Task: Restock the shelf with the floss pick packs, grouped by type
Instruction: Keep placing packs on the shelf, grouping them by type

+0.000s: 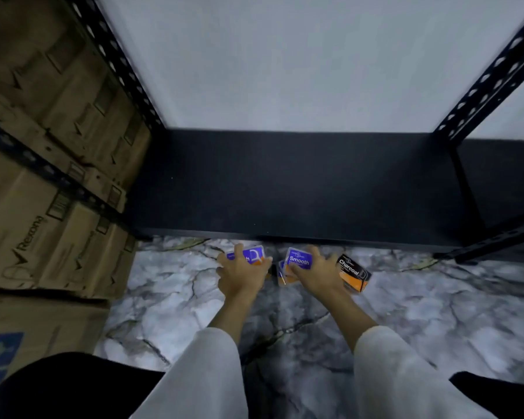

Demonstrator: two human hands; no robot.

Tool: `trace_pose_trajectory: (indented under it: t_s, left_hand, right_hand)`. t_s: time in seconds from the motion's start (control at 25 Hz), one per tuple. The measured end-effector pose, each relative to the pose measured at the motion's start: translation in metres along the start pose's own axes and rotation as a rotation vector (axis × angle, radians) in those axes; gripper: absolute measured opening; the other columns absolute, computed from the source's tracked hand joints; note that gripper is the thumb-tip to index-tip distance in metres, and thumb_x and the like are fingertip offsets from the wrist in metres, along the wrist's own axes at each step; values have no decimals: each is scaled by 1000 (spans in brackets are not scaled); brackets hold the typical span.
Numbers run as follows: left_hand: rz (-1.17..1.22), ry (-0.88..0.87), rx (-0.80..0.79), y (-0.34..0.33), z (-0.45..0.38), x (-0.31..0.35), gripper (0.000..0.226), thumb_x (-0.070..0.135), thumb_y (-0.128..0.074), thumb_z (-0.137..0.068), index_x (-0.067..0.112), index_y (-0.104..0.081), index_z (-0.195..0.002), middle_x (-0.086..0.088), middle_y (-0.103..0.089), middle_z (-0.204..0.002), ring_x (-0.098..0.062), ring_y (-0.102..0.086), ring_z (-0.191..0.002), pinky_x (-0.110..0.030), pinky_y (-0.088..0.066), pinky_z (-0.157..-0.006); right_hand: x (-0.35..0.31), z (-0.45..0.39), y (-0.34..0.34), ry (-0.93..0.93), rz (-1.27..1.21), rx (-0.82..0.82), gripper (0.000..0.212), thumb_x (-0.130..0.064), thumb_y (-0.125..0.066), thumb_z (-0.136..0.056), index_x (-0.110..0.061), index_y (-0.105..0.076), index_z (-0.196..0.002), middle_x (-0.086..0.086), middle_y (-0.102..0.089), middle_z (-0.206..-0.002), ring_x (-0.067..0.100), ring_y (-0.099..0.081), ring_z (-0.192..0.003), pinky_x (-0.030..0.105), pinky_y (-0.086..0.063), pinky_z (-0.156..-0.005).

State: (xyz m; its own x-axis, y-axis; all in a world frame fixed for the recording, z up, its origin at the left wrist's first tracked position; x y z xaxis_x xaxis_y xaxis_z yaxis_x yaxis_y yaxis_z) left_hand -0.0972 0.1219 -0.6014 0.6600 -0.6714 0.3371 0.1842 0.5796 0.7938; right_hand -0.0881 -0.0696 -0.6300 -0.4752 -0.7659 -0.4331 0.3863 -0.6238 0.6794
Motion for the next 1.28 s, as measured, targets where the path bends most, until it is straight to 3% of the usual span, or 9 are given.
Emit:
trace_pose_trajectory:
  t_s: [0.2,0.44,0.84,1.28]
  left_hand:
    - [35,-22,74,8,-8,-9,74,57,-65,-76,28,-38,-138,-10,-33,-141,-35,-40,-120,-44,-45,-88]
    - [32,-50,113,31,-6,-21,77,57,-67,-75,30,-36,-140,-10,-33,-143,-35,-40,-121,-45,-48,-90]
    - [122,-231,277,135,79,32,70,58,-68,-71,28,-39,-128,-4,-37,-134,-32,-41,-115,-44,-49,-85]
    - [417,-594,664,315,211,77,70,57,-69,-72,27,-39,-128,-2,-34,-134,-25,-44,-117,-39,-49,-86]
  right_hand:
    - [-12,-2,-18,-120,-4,103,77,-63,-63,-74,-28,-35,-136,20,-25,-141,39,-26,-131,51,-39,-99]
    - [-17,11,-5,-102,-6,132,72,-56,-66,-76,-24,-35,-132,21,-33,-134,39,-33,-126,49,-43,-95]
    - [-74,105,108,142,-132,404,57,-48,-66,-66,-24,-37,-109,14,-43,-115,34,-41,-106,45,-40,-90]
    - [-178,275,244,609,-304,711,65,-46,-71,-75,-29,-36,-126,10,-36,-127,26,-39,-114,43,-47,-94]
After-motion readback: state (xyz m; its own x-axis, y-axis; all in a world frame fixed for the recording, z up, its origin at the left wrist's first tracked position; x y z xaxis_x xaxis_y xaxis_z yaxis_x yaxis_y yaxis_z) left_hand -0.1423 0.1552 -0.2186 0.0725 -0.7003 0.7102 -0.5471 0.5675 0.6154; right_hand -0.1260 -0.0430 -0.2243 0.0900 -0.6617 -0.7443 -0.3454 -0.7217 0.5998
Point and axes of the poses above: each hand's wrist, its own z-axis away from the middle knuckle, its own y-axis out of the back of the hand, x = y × z, the point moved 6 cm from there along -z, towards the middle knuckle
